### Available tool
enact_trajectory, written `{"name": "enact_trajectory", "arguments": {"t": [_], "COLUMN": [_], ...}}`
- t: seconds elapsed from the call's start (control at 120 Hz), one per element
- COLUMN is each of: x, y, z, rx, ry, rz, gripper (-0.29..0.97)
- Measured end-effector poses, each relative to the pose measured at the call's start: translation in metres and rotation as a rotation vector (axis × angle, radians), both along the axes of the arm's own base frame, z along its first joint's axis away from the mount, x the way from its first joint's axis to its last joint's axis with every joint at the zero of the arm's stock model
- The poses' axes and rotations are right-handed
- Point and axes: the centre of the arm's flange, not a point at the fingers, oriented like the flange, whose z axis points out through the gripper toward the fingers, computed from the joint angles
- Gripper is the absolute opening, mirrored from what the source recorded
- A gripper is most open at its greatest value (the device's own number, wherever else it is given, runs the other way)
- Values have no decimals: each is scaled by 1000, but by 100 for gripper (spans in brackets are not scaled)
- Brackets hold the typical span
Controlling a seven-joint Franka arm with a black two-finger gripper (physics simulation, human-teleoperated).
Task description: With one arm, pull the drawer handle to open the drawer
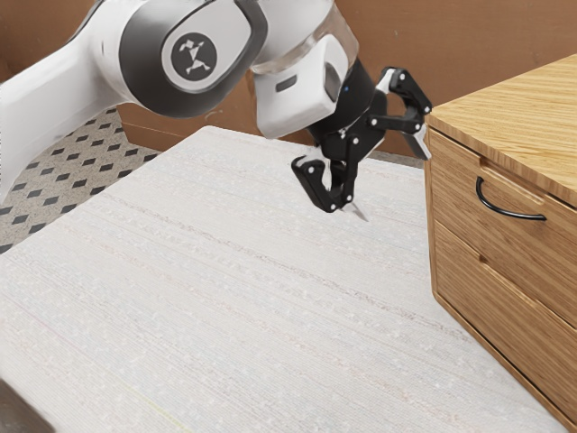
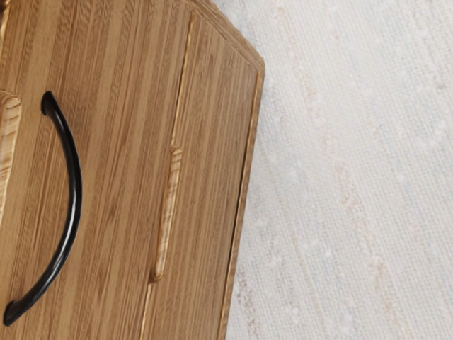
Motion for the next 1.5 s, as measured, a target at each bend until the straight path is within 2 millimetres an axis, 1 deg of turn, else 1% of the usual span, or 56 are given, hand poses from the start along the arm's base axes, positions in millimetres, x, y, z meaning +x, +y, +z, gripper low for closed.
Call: {"name": "enact_trajectory", "arguments": {"t": [0.05, 0.1, 0.333, 0.517, 0.625, 0.825, 1.017, 1.192, 1.333, 1.5], "x": [-1, -1, 5, 3, 7, 17, 19, 32, 35, 44], "y": [-8, -11, -1, -7, -9, -10, -12, -14, -17, -17], "z": [-2, -2, -5, -5, -10, -22, -21, -32, -33, -43], "rx": [9, 18, 52, 70, 78, 86, 86, 78, 71, 64], "ry": [-7, -15, -40, -56, -56, -57, -76, -83, -108, -113], "rz": [-43, -75, -156, -221, -249, -282, -305, -306, -306, -303], "gripper": [68, 68, 68, 68, 68, 68, 68, 68, 68, 68]}}
